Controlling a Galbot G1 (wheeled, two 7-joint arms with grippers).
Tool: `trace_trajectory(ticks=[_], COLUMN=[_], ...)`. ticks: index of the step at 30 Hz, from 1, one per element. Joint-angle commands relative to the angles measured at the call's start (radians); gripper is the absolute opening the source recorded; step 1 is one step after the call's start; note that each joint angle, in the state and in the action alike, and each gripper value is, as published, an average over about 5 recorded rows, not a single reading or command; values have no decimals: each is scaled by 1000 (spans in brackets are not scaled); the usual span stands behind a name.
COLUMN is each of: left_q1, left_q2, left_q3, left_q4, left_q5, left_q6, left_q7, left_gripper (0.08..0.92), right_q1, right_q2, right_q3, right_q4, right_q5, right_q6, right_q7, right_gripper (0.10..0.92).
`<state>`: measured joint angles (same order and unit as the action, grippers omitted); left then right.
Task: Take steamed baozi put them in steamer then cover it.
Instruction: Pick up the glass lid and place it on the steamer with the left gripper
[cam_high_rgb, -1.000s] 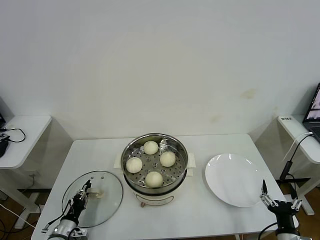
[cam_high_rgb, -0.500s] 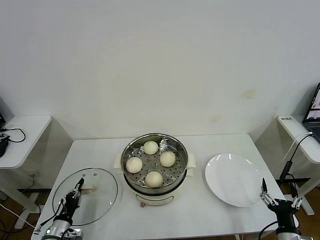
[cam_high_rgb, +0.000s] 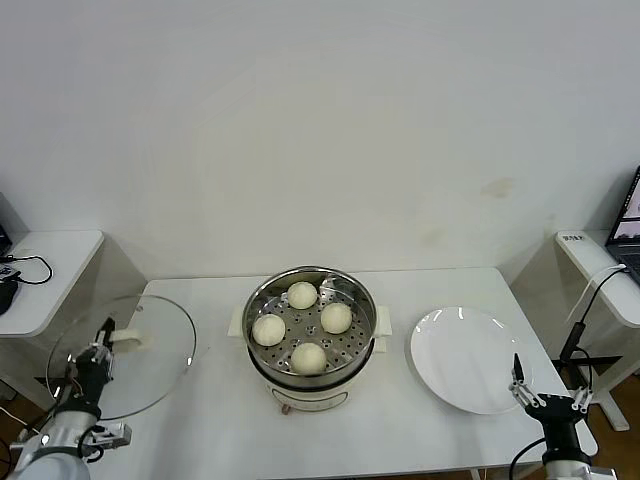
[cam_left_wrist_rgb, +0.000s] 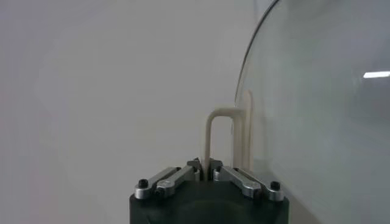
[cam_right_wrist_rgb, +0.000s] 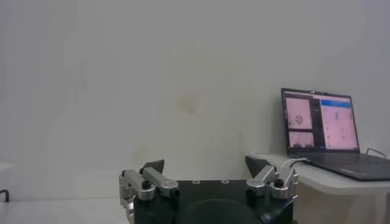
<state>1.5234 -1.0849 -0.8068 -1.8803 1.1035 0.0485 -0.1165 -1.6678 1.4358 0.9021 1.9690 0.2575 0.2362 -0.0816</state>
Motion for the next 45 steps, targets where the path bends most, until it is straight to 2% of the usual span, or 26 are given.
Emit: trace_trajectory(ticks=[1,9,15,25,34,45], left_q1=[-20,-200,-315,-430,-506,-502], left_q2=[63,109,87,-103,-292,-388], left_q3=[74,323,463,642,682,726], left_q4=[-243,-258,-236,-148,-77,-47], left_q5=[-123,-106,-53,194,330,418], left_q6=[130,245,306,363,384,391], left_q7=[149,241,298,392,442,448], left_gripper=[147,147,147,147,147,147], right_q1=[2,2,18,29,34,43], right_q2=[1,33,65,76,68,65], right_q3=[-22,-66,-99,-134,-157,-171], right_q4=[-1,11,12,-15,-33,-46], right_q5=[-44,-114,-184,-231,-239,-237], right_q6=[17,7,1,7,11,10], right_q7=[0,12,18,25,22,22], right_gripper=[823,823,823,823,823,823])
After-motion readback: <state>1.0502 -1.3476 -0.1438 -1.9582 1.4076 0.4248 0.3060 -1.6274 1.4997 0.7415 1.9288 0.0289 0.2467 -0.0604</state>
